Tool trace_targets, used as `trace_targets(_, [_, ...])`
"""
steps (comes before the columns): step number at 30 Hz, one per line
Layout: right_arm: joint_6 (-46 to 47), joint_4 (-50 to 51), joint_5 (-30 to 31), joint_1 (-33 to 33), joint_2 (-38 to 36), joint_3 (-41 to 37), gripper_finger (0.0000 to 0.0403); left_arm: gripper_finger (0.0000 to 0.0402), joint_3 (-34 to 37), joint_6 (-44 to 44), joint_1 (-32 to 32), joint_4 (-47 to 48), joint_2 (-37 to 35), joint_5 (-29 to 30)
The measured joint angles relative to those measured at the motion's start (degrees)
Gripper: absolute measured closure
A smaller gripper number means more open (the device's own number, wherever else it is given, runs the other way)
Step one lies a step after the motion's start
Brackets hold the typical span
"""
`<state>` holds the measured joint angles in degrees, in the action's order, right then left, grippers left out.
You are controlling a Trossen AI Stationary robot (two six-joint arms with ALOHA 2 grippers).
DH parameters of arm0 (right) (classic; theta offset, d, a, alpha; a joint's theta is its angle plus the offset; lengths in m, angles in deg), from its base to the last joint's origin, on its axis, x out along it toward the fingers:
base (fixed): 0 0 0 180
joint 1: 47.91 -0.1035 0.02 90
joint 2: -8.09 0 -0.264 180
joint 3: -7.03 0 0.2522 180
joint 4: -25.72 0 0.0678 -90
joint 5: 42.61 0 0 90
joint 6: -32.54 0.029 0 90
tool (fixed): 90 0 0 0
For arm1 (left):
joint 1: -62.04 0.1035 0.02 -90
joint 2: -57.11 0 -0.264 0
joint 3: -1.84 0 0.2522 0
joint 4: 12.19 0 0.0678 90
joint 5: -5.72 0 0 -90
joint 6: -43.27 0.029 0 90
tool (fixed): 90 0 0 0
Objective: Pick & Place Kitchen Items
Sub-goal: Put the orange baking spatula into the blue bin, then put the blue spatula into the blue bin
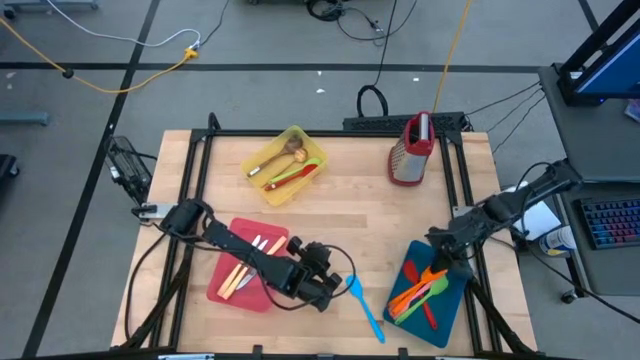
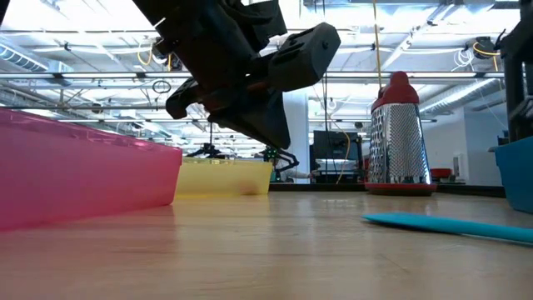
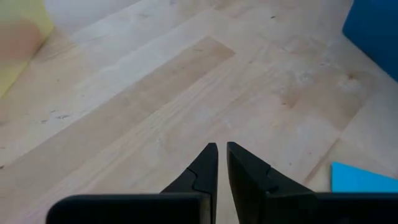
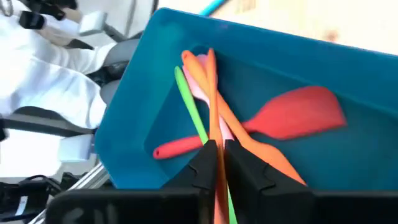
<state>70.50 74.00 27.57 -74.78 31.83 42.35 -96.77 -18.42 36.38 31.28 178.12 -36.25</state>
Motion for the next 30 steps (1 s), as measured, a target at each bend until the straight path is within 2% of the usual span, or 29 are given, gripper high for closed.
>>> trace_targets(4, [1.50, -7.56, 0.01, 0.02, 0.63, -5.75, 0.0351, 0.0364, -0.02, 0.08, 0.27, 0.02, 0.00, -0.02])
trace_targets(7, [2.52, -8.66, -0.03, 0.02, 0.66, -7.50, 0.0331, 0.0364, -0.02, 0.08, 0.36, 0.02, 0.00, -0.04])
trace_targets(13, [3.28, -9.66, -0.12, 0.02, 0.66, -7.08, 0.0300, 0.0364, -0.02, 0.04, 0.36, 0.01, 0.00, -0.07])
trace_targets(19, [2.61, -21.84, -1.26, 0.02, 0.53, -5.66, 0.0295, 0.0364, -0.02, 2.89, 0.36, -0.17, 0.00, -0.17])
trace_targets(23, [-0.61, -33.94, 1.55, 0.17, 0.75, -5.64, 0.0297, 0.0364, -0.02, 13.80, 0.51, -1.52, 0.00, -3.59])
trace_targets(28, [-10.89, -44.05, 12.18, 0.17, 1.61, -5.61, 0.0295, 0.0362, -0.02, 32.40, 1.15, -9.10, 0.00, -14.09])
trace_targets(30, [-14.55, -46.95, 13.49, 0.17, 2.82, -5.61, 0.0290, 0.0353, -0.02, 38.66, 1.60, -12.41, 0.00, -18.88])
